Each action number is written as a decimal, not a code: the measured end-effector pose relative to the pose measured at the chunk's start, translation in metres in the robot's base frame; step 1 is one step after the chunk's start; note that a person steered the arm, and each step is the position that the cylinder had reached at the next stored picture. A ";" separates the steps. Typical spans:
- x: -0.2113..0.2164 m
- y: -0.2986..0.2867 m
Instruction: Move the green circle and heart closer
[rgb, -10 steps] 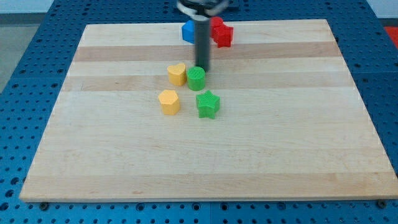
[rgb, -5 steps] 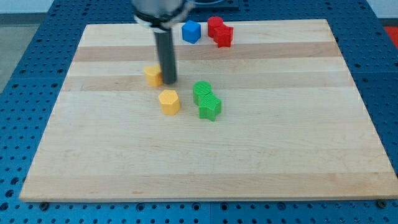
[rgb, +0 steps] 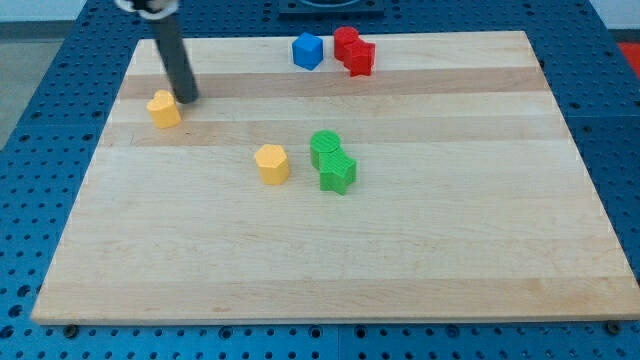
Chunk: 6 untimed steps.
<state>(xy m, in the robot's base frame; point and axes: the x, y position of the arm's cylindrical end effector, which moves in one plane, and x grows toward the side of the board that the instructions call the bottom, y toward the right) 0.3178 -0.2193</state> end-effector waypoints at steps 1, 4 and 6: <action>0.023 -0.014; 0.052 0.221; 0.114 0.209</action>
